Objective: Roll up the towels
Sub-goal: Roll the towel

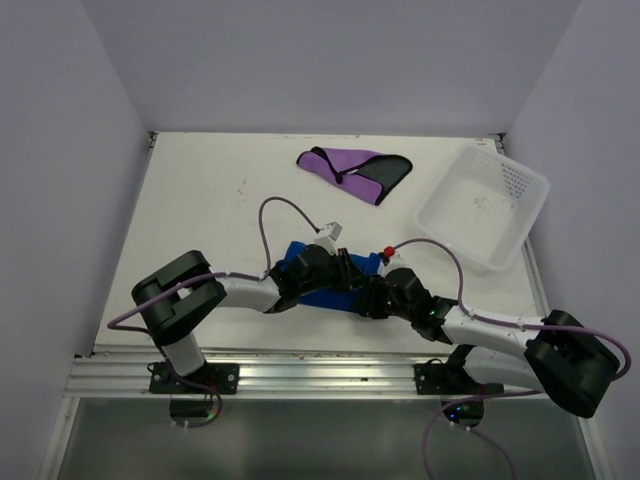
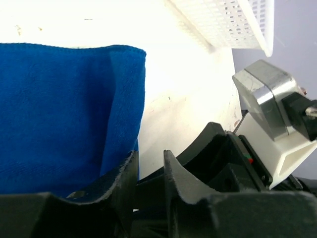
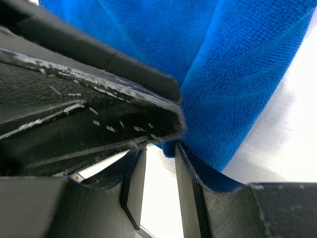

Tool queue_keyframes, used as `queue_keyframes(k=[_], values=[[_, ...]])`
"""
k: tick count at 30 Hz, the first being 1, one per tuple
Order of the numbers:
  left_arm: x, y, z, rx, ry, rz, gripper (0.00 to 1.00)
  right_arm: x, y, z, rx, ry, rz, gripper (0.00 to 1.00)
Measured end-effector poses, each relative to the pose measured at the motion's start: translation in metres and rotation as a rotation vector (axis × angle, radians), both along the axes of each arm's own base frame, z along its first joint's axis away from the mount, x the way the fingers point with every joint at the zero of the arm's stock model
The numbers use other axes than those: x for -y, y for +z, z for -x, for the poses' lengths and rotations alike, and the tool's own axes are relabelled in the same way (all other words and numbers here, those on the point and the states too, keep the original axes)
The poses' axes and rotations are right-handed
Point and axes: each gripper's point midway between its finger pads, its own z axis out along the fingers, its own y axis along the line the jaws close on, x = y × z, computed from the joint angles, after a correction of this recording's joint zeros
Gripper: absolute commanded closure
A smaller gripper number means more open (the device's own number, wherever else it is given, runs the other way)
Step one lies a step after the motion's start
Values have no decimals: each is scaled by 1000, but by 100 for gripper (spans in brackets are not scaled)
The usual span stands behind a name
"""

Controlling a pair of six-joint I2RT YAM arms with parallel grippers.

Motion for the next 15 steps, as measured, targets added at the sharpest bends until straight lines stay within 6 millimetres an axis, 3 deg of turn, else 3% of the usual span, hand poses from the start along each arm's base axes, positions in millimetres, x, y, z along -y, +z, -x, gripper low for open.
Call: queue_keyframes(k=[5, 15], values=[[8, -1, -5, 0, -16, 10, 55, 1, 0, 0, 15, 10, 3, 64], [11, -22, -9, -24, -19, -14, 57, 0, 0, 0, 23, 18, 8, 63]])
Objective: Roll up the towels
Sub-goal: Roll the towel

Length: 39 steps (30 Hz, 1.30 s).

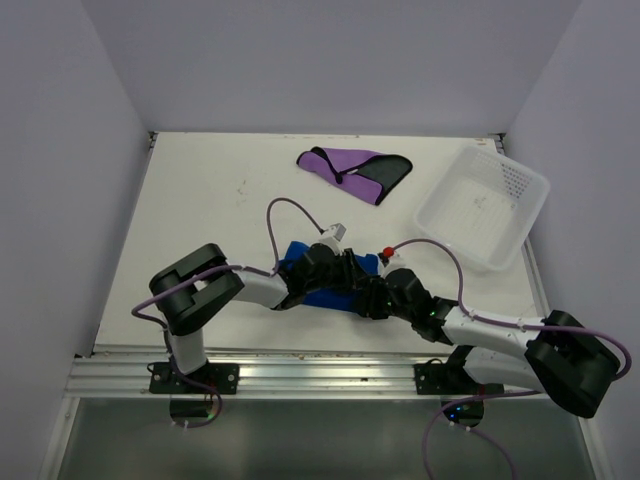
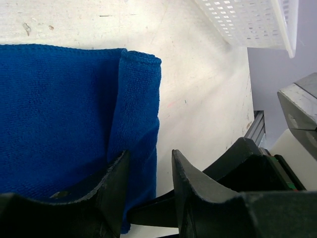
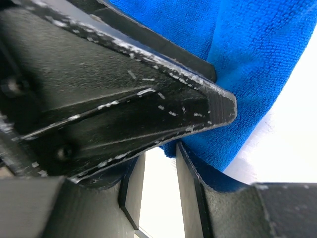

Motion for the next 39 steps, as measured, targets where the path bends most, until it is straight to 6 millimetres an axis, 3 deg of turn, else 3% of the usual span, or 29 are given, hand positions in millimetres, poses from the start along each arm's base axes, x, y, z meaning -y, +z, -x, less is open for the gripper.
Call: queue_keyframes(k=[15, 32, 39], values=[[-5, -19, -8, 34, 44, -86, 68, 2, 8, 1, 15, -2, -10, 48], [-9, -25, -12, 46, 84, -116, 79, 51, 27, 6, 61, -156, 65, 44], [-9, -26, -12, 49, 91, -122, 86, 63, 11, 2, -8, -237, 151, 43]])
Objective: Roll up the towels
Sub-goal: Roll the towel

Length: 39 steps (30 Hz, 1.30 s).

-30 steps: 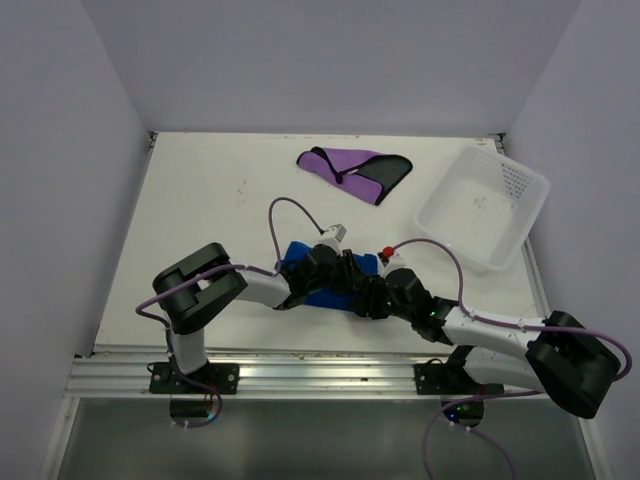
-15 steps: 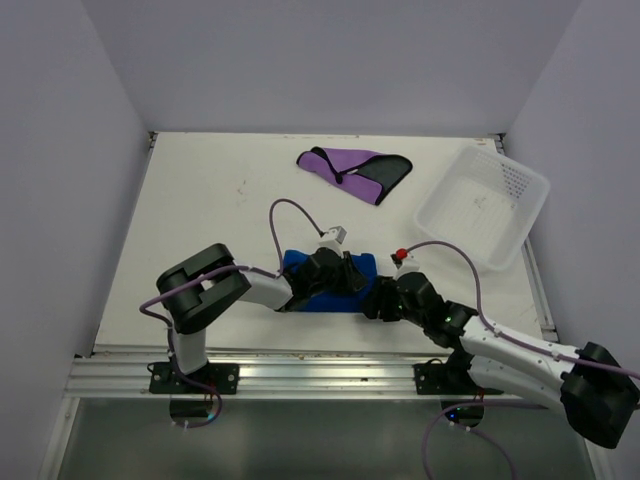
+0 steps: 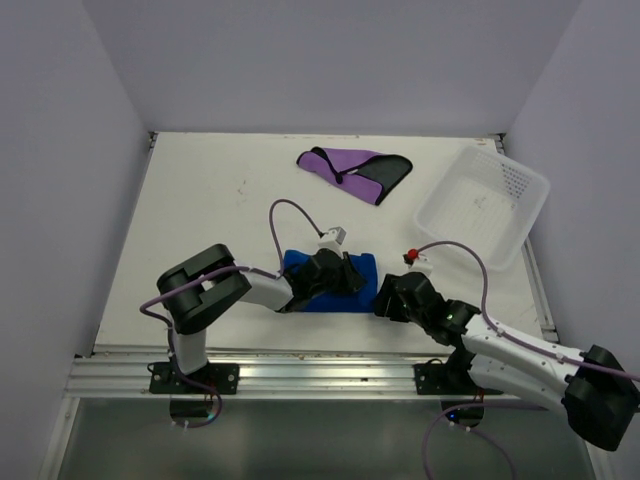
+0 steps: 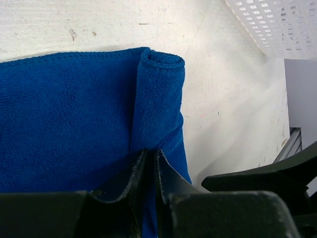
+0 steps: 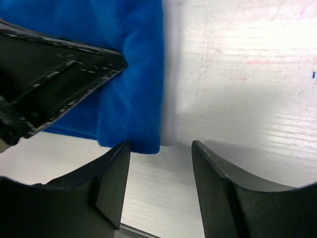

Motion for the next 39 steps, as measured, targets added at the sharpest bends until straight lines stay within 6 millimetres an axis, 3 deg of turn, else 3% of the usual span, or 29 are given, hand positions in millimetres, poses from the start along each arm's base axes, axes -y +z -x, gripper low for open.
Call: queue_keyframes(k=[5, 23, 39], values=[[-3, -3, 0, 2, 11, -9, 93, -4, -15, 0, -56, -33, -1, 42], [-4, -4, 0, 15, 32, -17, 100, -19, -10, -5, -33, -106, -216, 37], [-5, -4, 0, 16, 41, -20, 100, -32, -15, -15, -63, -106, -241, 51]])
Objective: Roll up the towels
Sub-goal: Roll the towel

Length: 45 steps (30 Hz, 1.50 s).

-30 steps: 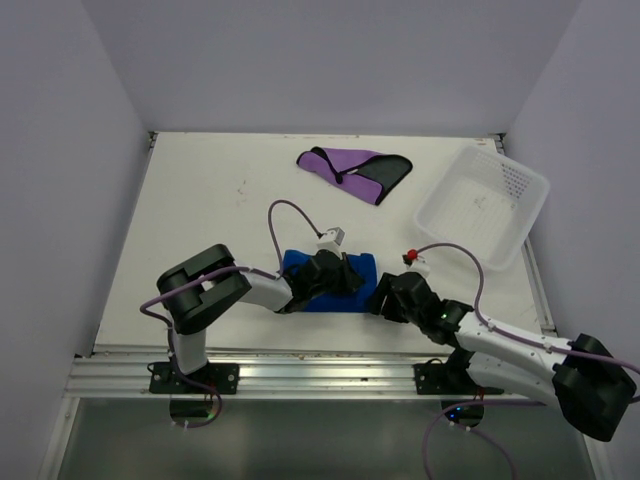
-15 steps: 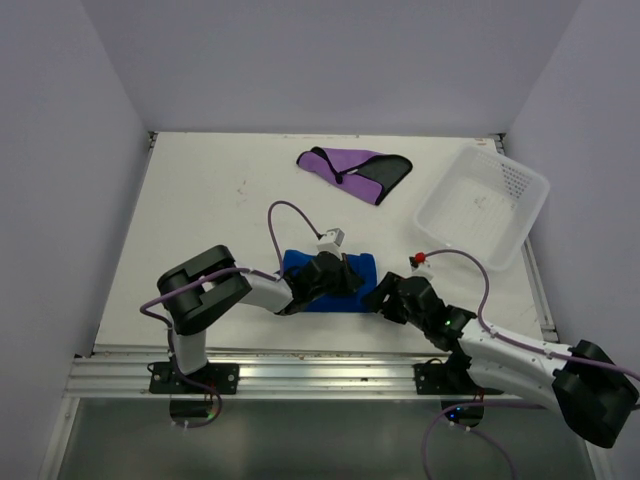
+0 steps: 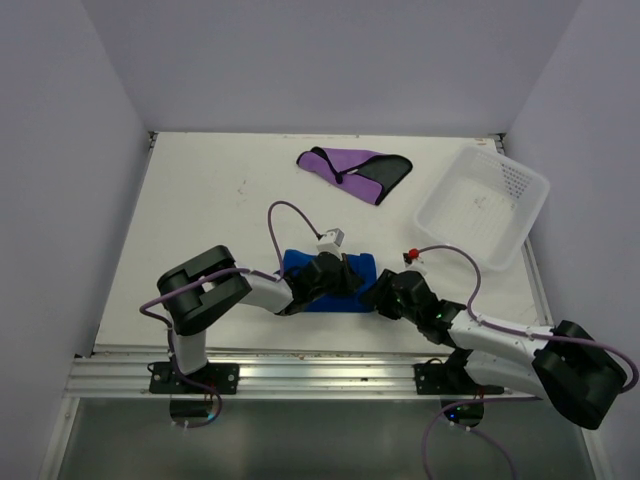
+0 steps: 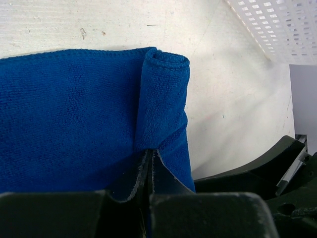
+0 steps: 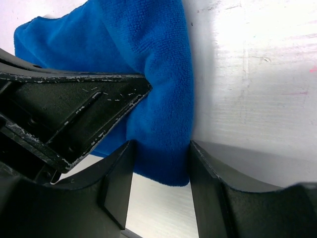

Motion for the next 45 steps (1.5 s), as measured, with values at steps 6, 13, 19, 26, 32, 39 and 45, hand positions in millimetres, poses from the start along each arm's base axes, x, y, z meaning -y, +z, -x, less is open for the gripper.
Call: queue_keyframes(k=[6, 13, 19, 26, 32, 39, 45], values=[[0, 0, 0, 2, 4, -3, 100, -4, -5, -1, -14, 21, 18, 74], [-1, 0, 0, 1, 5, -5, 100, -1, -5, -1, -7, 49, 65, 100], [-1, 0, 1, -2, 3, -9, 100, 7, -2, 1, 13, 106, 165, 100], [0, 1, 2, -11, -1, -24, 100, 11, -3, 4, 25, 169, 265, 100], [-14, 3, 1, -25, 14, -69, 84, 13, -4, 6, 29, 177, 302, 100], [-67, 22, -20, -37, 123, -125, 75, 17, -4, 8, 14, 174, 345, 100], [-81, 64, -37, -2, 152, -34, 64, 19, -3, 8, -3, 178, 409, 100]])
